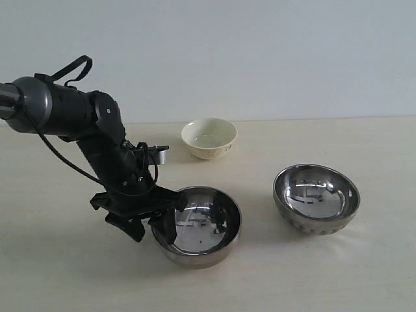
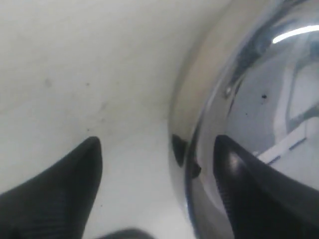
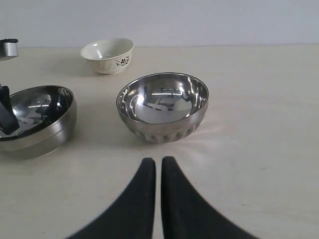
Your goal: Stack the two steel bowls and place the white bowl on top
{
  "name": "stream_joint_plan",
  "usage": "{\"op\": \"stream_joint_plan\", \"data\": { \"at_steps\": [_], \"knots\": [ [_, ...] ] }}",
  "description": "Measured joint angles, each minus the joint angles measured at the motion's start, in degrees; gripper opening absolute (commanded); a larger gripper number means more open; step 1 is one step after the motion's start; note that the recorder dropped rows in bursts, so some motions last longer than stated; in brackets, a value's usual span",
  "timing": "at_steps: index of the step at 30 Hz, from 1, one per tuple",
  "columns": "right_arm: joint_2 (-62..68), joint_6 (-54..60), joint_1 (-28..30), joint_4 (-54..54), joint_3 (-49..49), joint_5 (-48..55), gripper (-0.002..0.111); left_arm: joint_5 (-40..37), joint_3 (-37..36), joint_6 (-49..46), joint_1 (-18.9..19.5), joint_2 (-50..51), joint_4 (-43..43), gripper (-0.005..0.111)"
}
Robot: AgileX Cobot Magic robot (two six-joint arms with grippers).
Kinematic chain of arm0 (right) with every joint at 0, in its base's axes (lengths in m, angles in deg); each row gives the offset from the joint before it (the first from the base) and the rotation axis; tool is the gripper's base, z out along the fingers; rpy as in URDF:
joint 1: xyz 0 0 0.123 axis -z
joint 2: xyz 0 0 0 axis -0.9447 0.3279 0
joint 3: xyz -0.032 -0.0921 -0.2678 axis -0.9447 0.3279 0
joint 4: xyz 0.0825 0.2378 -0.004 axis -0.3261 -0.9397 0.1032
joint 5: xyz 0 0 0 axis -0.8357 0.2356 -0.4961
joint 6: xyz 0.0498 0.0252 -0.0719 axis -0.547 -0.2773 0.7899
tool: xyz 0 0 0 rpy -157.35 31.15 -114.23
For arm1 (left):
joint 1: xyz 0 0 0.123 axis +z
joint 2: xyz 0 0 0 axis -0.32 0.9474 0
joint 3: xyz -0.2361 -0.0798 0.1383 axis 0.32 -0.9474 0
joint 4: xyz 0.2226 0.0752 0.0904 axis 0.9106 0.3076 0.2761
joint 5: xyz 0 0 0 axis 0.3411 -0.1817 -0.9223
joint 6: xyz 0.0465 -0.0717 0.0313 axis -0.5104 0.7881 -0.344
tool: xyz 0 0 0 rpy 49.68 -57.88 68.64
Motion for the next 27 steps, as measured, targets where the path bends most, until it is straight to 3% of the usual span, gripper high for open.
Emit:
{"op": "stream_joint_plan", "data": {
  "at_steps": [8, 9, 10, 11, 12, 22, 27],
  "knots": [
    [0.0, 0.0, 0.0, 0.0, 0.0, 0.0, 0.000, -6.7, 0.4, 1.5, 2.7, -7.5, 3.0, 0.057],
    [0.0, 0.0, 0.0, 0.0, 0.0, 0.0, 0.000, -8.5, 0.4, 1.7, 2.7, -8.9, 4.0, 0.052],
    [0.0, 0.0, 0.0, 0.0, 0.0, 0.0, 0.000, -9.8, 0.4, 1.7, 2.7, -9.9, 4.6, 0.035],
    [0.0, 0.0, 0.0, 0.0, 0.0, 0.0, 0.000, -11.2, 0.4, 1.7, 2.7, -11.1, 5.6, 0.026],
    [0.0, 0.0, 0.0, 0.0, 0.0, 0.0, 0.000, -11.9, 0.4, 1.9, 2.7, -11.9, 6.4, 0.005],
    [0.0, 0.0, 0.0, 0.0, 0.0, 0.0, 0.000, -14.5, -3.1, 2.1, 2.8, -23.9, 8.5, 0.004],
    [0.0, 0.0, 0.0, 0.0, 0.0, 0.0, 0.000, -5.4, -12.5, 1.7, 2.8, -33.0, 8.4, 0.004]
  ]
}}
